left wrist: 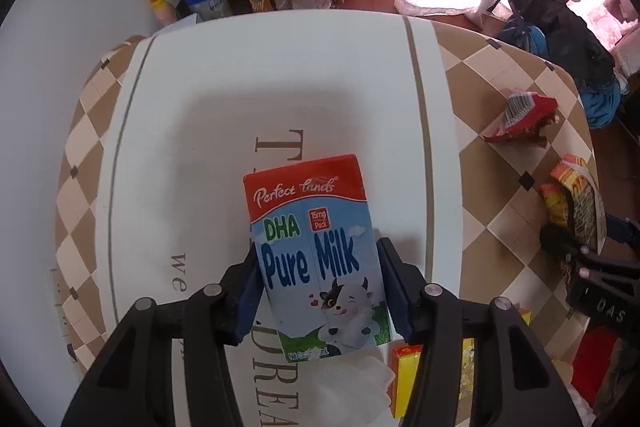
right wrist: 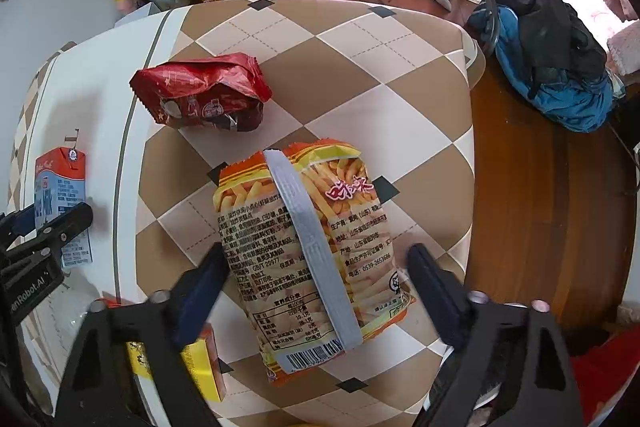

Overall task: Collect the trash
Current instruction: 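Grasp the striped chip bag with the right tool while the left tool grasps the Pure Milk carton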

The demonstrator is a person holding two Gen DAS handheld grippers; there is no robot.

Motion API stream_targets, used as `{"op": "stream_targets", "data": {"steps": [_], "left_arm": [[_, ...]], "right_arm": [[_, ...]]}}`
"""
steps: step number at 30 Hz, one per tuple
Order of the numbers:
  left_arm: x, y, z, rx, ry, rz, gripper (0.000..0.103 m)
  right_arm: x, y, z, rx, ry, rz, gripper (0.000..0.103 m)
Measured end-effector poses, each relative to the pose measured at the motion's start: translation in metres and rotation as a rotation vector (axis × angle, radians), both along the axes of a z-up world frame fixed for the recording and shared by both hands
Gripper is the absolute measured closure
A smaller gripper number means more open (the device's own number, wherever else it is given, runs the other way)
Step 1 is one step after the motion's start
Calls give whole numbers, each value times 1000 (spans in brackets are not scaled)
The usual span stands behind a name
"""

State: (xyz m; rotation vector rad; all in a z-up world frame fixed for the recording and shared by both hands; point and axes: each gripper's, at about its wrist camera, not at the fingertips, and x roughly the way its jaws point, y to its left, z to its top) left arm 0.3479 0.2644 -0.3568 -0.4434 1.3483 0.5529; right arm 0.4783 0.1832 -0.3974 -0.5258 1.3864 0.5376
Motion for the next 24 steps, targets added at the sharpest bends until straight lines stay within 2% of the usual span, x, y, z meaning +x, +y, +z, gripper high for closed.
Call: {"op": "stream_targets", "data": {"steps": [4, 6, 10, 17, 24], "left_arm": [[-6, -9, 16, 58, -24, 2, 53], [-10, -15, 30, 86, -37, 1, 53], [-21, -31, 59, 154, -84, -2, 53], [-51, -68, 110, 186, -178, -26, 53], [-74, -134, 176, 231, -298, -98, 53]], "right_arm": [[-7, -2, 6, 4, -44, 9, 47], [-10, -4, 10, 15, -52, 10, 53], [-20, -14, 28, 62, -86, -7, 54], [-54, -52, 86, 191, -130, -84, 54], [-94, -125, 149, 307, -186, -162, 55]]}}
